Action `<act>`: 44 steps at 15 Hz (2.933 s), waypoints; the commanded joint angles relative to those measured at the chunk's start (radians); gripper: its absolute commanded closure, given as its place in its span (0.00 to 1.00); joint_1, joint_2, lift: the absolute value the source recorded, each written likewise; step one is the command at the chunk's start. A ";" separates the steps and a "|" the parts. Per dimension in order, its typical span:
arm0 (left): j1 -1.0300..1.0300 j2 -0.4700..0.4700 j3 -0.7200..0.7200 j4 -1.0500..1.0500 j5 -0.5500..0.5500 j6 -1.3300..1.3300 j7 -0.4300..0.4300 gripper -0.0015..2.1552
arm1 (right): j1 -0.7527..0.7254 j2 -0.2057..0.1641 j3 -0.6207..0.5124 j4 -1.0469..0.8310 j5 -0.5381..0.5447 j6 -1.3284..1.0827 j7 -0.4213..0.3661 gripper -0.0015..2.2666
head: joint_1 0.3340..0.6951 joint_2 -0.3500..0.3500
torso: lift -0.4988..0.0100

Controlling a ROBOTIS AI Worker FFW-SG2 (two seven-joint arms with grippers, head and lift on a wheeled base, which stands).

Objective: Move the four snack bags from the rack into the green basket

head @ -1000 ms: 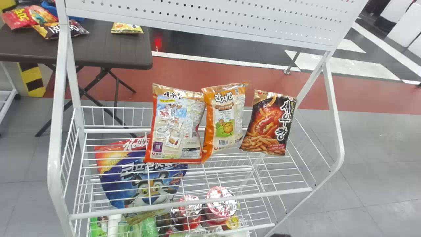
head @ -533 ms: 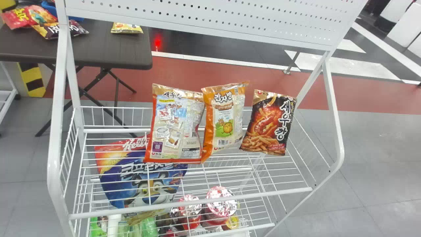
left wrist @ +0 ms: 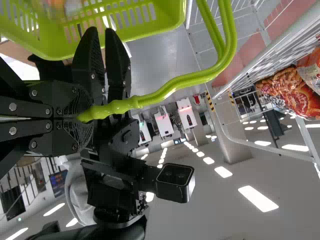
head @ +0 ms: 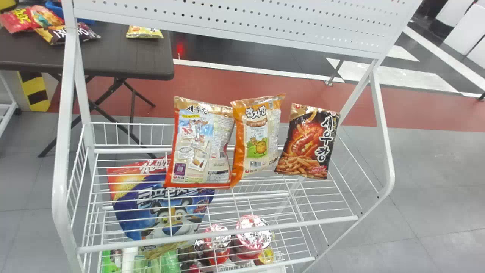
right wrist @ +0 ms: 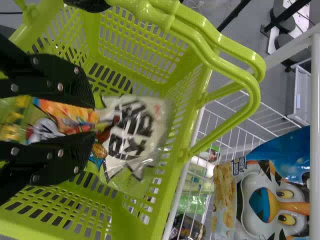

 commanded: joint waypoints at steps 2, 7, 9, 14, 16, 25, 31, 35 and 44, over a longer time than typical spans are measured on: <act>0.000 0.000 -0.002 -0.005 0.000 0.000 -0.001 0.87 | 0.015 0.005 -0.052 -0.029 -0.010 -0.120 -0.027 0.03 | 1.00 0.00 | 0.98; 0.003 0.000 -0.015 -0.009 -0.010 0.000 0.001 0.87 | -0.135 0.069 -0.101 0.023 -0.028 -0.513 -0.157 0.03 | 1.00 0.00 | 0.98; 0.008 0.000 -0.016 -0.012 -0.010 0.000 0.001 0.87 | -0.246 0.089 -0.093 0.104 -0.028 -0.629 -0.222 0.03 | 1.00 0.01 | 0.98; 0.021 0.006 -0.004 -0.028 -0.008 0.003 0.001 0.87 | -0.530 0.108 0.005 0.410 -0.027 -0.706 -0.432 0.03 | 1.00 0.08 | 0.98; 0.023 0.011 0.004 -0.032 -0.003 0.003 -0.001 0.87 | -0.592 0.120 0.029 0.500 -0.021 -0.731 -0.489 0.04 | 1.00 0.13 | 0.98; 0.012 0.009 0.004 -0.025 -0.002 0.003 0.002 0.87 | -0.769 0.140 0.054 0.701 -0.027 -0.648 -0.467 0.65 | 1.00 0.22 | 0.98; 0.011 0.006 0.004 -0.023 -0.002 0.003 0.002 0.87 | -0.678 0.131 0.083 0.555 0.006 -0.642 -0.374 0.94 | 1.00 0.30 | 0.98; 0.011 0.005 0.004 -0.023 -0.005 0.003 0.001 0.87 | -0.493 0.123 0.072 0.285 0.055 -0.540 -0.337 0.94 | 1.00 0.32 | 0.98; 0.005 0.000 -0.005 -0.018 -0.008 0.003 0.005 0.87 | 0.027 0.019 -0.078 -0.179 0.025 -0.332 -0.256 0.94 | 1.00 0.03 | 0.98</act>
